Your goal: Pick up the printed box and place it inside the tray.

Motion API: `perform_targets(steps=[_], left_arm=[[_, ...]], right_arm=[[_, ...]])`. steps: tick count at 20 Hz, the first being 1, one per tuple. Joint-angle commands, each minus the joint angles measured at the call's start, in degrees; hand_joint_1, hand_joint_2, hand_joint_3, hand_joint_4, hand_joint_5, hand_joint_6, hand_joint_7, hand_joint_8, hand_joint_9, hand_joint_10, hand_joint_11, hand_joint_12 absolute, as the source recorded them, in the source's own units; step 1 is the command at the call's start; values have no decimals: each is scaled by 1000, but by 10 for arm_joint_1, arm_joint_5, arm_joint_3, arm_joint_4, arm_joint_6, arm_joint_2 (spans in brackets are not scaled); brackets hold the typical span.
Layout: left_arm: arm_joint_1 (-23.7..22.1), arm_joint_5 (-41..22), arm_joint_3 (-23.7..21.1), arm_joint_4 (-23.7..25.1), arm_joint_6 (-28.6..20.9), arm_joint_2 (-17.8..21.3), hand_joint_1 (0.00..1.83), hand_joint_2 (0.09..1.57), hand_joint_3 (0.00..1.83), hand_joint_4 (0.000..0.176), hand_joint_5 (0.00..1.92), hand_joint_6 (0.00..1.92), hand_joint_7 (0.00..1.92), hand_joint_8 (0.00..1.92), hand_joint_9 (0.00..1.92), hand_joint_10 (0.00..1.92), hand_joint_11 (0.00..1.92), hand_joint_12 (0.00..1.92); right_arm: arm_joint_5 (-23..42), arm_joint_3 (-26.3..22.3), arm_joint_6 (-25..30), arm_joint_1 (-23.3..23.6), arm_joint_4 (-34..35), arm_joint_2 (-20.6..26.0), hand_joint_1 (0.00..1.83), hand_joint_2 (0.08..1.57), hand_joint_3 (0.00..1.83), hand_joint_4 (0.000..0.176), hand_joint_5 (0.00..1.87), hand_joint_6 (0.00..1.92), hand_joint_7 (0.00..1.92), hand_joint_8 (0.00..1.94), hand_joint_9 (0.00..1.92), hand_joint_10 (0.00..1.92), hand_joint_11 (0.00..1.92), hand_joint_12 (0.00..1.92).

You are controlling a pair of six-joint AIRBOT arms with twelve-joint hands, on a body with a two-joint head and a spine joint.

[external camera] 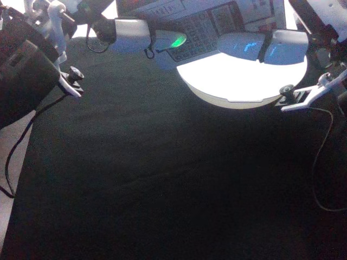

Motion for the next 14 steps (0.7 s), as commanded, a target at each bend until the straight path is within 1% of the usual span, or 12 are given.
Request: perform_targets(steps=[1, 2, 3, 4, 5, 6, 7, 8, 9, 10, 14], left_arm=[[-2, -73, 3, -5, -7, 2, 1297, 1030, 1, 0, 1118, 551, 1245, 755, 1456, 450, 1236, 1125], [-2, -74, 3, -5, -7, 2, 1298, 1029, 1, 0, 1114, 559, 1252, 741, 1470, 454, 1251, 1129], [-1, -76, 3, -6, -7, 2, 1297, 1032, 1, 0, 1089, 616, 1258, 717, 1472, 449, 1257, 1116], [0, -77, 3, -6, -7, 2, 1293, 1047, 1, 0, 1049, 664, 1223, 791, 1478, 467, 1251, 1150], [0, -78, 3, -6, -7, 2, 1292, 1049, 1, 0, 1038, 681, 1220, 798, 1475, 471, 1246, 1158], [0, -78, 3, -6, -7, 2, 1293, 1050, 0, 0, 1034, 689, 1221, 792, 1468, 469, 1238, 1157], [1, -78, 3, -6, -7, 1, 1294, 1045, 0, 0, 1050, 674, 1232, 764, 1453, 458, 1233, 1130], [2, -80, 3, -5, -7, 0, 1293, 1045, 1, 0, 1043, 698, 1230, 757, 1423, 427, 1213, 1084], [3, -81, 3, -5, -7, -1, 1293, 1045, 1, 0, 1043, 698, 1230, 757, 1423, 427, 1213, 1084], [3, -82, 3, -5, -7, -2, 1294, 1045, 0, 0, 1047, 687, 1233, 750, 1429, 377, 1225, 1019], [4, -81, 4, -5, -7, -2, 1289, 1057, 0, 0, 1020, 736, 1199, 809, 1438, 271, 1221, 938]], right_arm=[[75, -1, 9, 8, -2, 3, 769, 771, 30, 0, 374, 18, 494, 25, 533, 57, 291, 1030], [78, -2, 9, 8, -4, 3, 848, 884, 25, 0, 542, 28, 792, 63, 876, 132, 639, 936], [84, -2, 9, 8, -4, 3, 928, 968, 6, 0, 679, 21, 1002, 70, 1091, 162, 817, 919], [88, -3, 9, 8, -4, 3, 1112, 1075, 7, 0, 934, 746, 1286, 139, 1362, 328, 1032, 1116], [91, -3, 10, 8, -4, 3, 1152, 1095, 7, 0, 987, 897, 1404, 190, 1375, 603, 1072, 1289], [100, -3, 13, 8, -5, 3, 1161, 1092, 6, 0, 1014, 912, 1409, 238, 1262, 919, 1039, 1471], [107, -4, 17, 8, -5, 3, 1163, 1091, 0, 0, 1024, 906, 1355, 339, 1189, 1040, 1012, 1534], [108, -4, 17, 8, -5, 3, 1161, 1091, 0, 0, 1025, 901, 1303, 442, 1150, 1122, 996, 1586], [109, -4, 17, 8, -5, 3, 1161, 1091, 0, 0, 1025, 901, 1303, 442, 1150, 1122, 996, 1586], [109, -4, 17, 8, -5, 3, 1161, 1094, 1, 0, 1018, 911, 1251, 529, 1134, 1145, 1011, 1605], [109, -4, 17, 8, -5, 3, 1164, 1089, 0, 0, 1031, 893, 1260, 554, 1171, 1141, 1035, 1594]])
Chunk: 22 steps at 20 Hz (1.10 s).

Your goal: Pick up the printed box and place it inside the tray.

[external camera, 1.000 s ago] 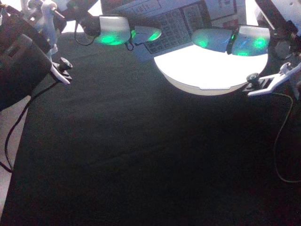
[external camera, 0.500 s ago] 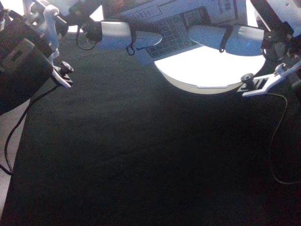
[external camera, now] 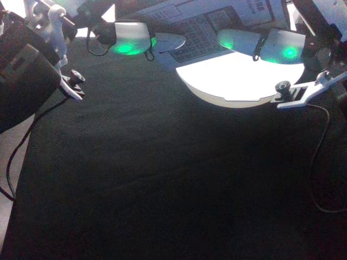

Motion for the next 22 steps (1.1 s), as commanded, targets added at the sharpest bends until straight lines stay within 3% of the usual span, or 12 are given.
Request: perform_targets(steps=[1, 2, 4, 7, 8, 11, 14, 15, 16, 17, 20, 22], left_arm=[[-2, -71, 2, -1, -3, 1, 1268, 1075, 3, 0, 974, 839, 1158, 855, 1407, 242, 1171, 901], [-2, -66, 3, -1, -4, 1, 545, 1183, 0, 0, 603, 470, 884, 239, 1101, 83, 875, 800], [-2, -69, 4, 0, -3, 1, 248, 1080, 0, 0, 368, 51, 503, 15, 586, 2, 317, 624], [-2, -69, 5, 0, -4, 3, 167, 967, 0, 120, 172, 0, 189, 1, 214, 2, 4, 479], [-2, -69, 4, 0, -4, 5, 116, 939, 0, 142, 139, 0, 137, 1, 149, 2, 0, 366], [-1, -68, 3, 2, -6, 11, 37, 976, 9, 149, 108, 3, 108, 0, 121, 1, 0, 292], [14, -114, -19, 4, -16, 30, 91, 966, 0, 131, 104, 2, 158, 3, 131, 4, 0, 334], [18, -129, -27, 8, -16, 38, 32, 966, 0, 117, 98, 0, 142, 0, 128, 1, 0, 331], [23, -142, -35, 11, -16, 46, 23, 973, 1, 108, 110, 1, 117, 2, 111, 2, 0, 274], [29, -152, -42, 11, -16, 54, 31, 954, 0, 119, 115, 1, 101, 1, 125, 5, 0, 310], [51, -184, -58, 0, -15, 72, 97, 922, 0, 90, 133, 2, 120, 5, 159, 7, 0, 461], [66, -208, -65, -11, -15, 81, 72, 938, 3, 76, 94, 0, 100, 0, 133, 1, 0, 449]], right_arm=[[65, 2, 3, 8, 11, 3, 1163, 1088, 0, 0, 1032, 894, 1268, 558, 1179, 1145, 1045, 1594], [65, 2, 3, 8, 11, 3, 1164, 1089, 0, 0, 1032, 894, 1275, 581, 1176, 1076, 1043, 1560], [66, 2, 3, 9, 11, 4, 1159, 1101, 0, 0, 1006, 933, 1245, 677, 1163, 1162, 1033, 1597], [66, 3, 3, 10, 11, 7, 1162, 1093, 0, 0, 1022, 910, 1247, 690, 1197, 1149, 1062, 1572], [66, 3, 3, 11, 11, 8, 1163, 1091, 0, 0, 1024, 906, 1257, 692, 1211, 1150, 1063, 1566], [64, 8, 3, 30, -3, 15, 1162, 1090, 0, 0, 1026, 901, 1218, 798, 1188, 1227, 1041, 1583], [54, 8, 3, 60, -26, 31, 1169, 1085, 0, 0, 1036, 878, 1254, 1141, 1279, 1364, 1067, 1555], [53, 8, 3, 62, -27, 37, 1166, 1087, 0, 0, 1034, 882, 1197, 930, 1246, 1114, 1042, 1389], [53, 7, 3, 65, -27, 44, 1169, 1080, 0, 0, 1055, 844, 1198, 920, 1245, 1121, 1039, 1377], [53, 7, 3, 67, -28, 49, 1168, 1080, 0, 0, 1056, 841, 1192, 775, 1255, 898, 1034, 1257], [29, -9, -24, 90, -52, 71, 1176, 1063, 3, 0, 1088, 785, 1266, 397, 1242, 767, 995, 1400], [11, -37, -85, 111, -68, 98, 1274, 1045, 0, 0, 1147, 510, 1178, 833, 1153, 703, 875, 1398]])
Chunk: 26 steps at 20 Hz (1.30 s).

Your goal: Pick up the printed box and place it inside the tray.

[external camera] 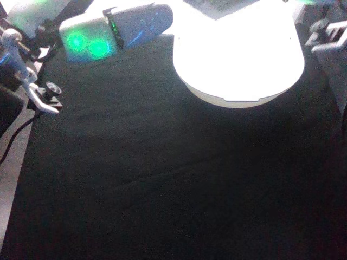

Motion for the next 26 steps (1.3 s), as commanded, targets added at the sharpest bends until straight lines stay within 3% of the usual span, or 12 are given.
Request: perform_targets(steps=[1, 2, 3, 4, 6, 8, 12, 14, 20, 22, 23, 26], left_arm=[[2, -94, -2, -15, -2, 11, 68, 936, 1, 80, 72, 1, 95, 1, 124, 2, 0, 390], [13, -106, -6, -23, -2, 16, 78, 929, 0, 83, 55, 4, 80, 3, 97, 7, 0, 276], [22, -115, -8, -29, -2, 19, 100, 904, 0, 80, 56, 6, 90, 9, 101, 11, 0, 249], [31, -124, -11, -34, -1, 21, 55, 946, 2, 84, 83, 6, 114, 6, 117, 10, 0, 181], [41, -134, -15, -38, -1, 24, 42, 956, 2, 79, 104, 4, 128, 4, 128, 7, 0, 145], [54, -149, -21, -47, 0, 30, 65, 926, 0, 80, 106, 1, 136, 0, 108, 0, 0, 108], [97, -183, -34, -80, 6, 48, 2, 947, 1, 102, 128, 0, 175, 0, 119, 2, 0, 260], [104, -188, -37, -84, 6, 50, 0, 942, 0, 107, 130, 1, 173, 1, 123, 3, 0, 295], [133, -207, -42, -102, 6, 50, 18, 957, 0, 93, 135, 0, 148, 0, 81, 0, 0, 462], [144, -214, -46, -110, 5, 56, 3, 963, 1, 86, 123, 0, 154, 0, 88, 3, 0, 497], [149, -220, -48, -115, 5, 58, 0, 955, 0, 84, 125, 1, 146, 2, 95, 3, 0, 548], [169, -237, -53, -131, 5, 60, 0, 966, 2, 80, 139, 0, 165, 2, 153, 8, 0, 558]], right_arm=[[47, -6, -19, 13, -2, 9, 1268, 1046, 1, 0, 1142, 538, 1167, 839, 1147, 629, 863, 1336], [40, -8, -25, 20, -11, 12, 1210, 1027, 0, 0, 1193, 567, 1109, 1049, 1109, 1297, 937, 1698], [34, -7, -25, 23, -15, 12, 1195, 1029, 1, 0, 1184, 609, 1122, 1627, 1253, 1796, 1193, 1876], [34, -5, -25, 23, -18, 12, 1189, 1036, 1, 0, 1161, 655, 1212, 1753, 1409, 1896, 1403, 1912], [34, -3, -33, 23, -21, 13, 1188, 1036, 0, 0, 1159, 662, 1208, 1797, 1441, 1916, 1475, 1919], [22, -8, -70, 23, -23, 20, 1169, 1086, 1, 0, 1039, 867, 1036, 1280, 1148, 1612, 1165, 1870], [-2, -14, -154, 25, -33, 25, 1170, 1089, 0, 0, 1034, 875, 1038, 1934, 1427, 1920, 1516, 1921], [-2, -14, -156, 26, -34, 27, 1168, 1092, 1, 0, 1026, 886, 992, 1940, 1387, 1921, 1482, 1921], [-8, -32, -221, 37, -49, 35, 1131, 1175, 3, 0, 862, 1146, 775, 1618, 877, 1863, 960, 1921], [-18, -62, -300, 43, -49, 47, 1232, 1186, 0, 0, 856, 910, 869, 1461, 904, 1607, 840, 1790], [-23, -68, -326, 48, -49, 48, 1169, 1141, 0, 0, 927, 1003, 899, 1525, 1004, 1702, 953, 1891], [-32, -70, -345, 52, -49, 48, 1235, 1139, 0, 0, 917, 894, 955, 1316, 985, 1387, 837, 1681]])
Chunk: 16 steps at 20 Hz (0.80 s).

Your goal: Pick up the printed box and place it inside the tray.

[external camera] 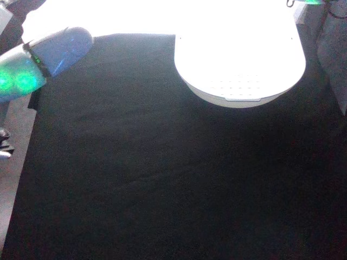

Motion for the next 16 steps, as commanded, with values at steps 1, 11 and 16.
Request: perform_targets(steps=[1, 11, 16], left_arm=[[-4, -75, -3, 2, -2, 6, 0, 973, 5, 81, 143, 2, 163, 1, 163, 11, 0, 551], [31, -99, -9, -25, -7, 5, 0, 961, 2, 84, 117, 7, 169, 9, 158, 7, 0, 625], [36, -99, -9, -28, -9, 4, 0, 982, 4, 80, 108, 0, 190, 2, 205, 10, 0, 645]], right_arm=[[63, 3, -4, 8, 5, 5, 1255, 1135, 0, 0, 921, 851, 983, 1264, 1007, 1297, 846, 1610], [-9, 2, -145, 10, 72, 9, 714, 797, 0, 156, 51, 6, 61, 9, 56, 28, 9, 156], [-9, -1, -145, 10, 74, 9, 588, 754, 0, 176, 0, 0, 0, 0, 0, 0, 0, 0]])
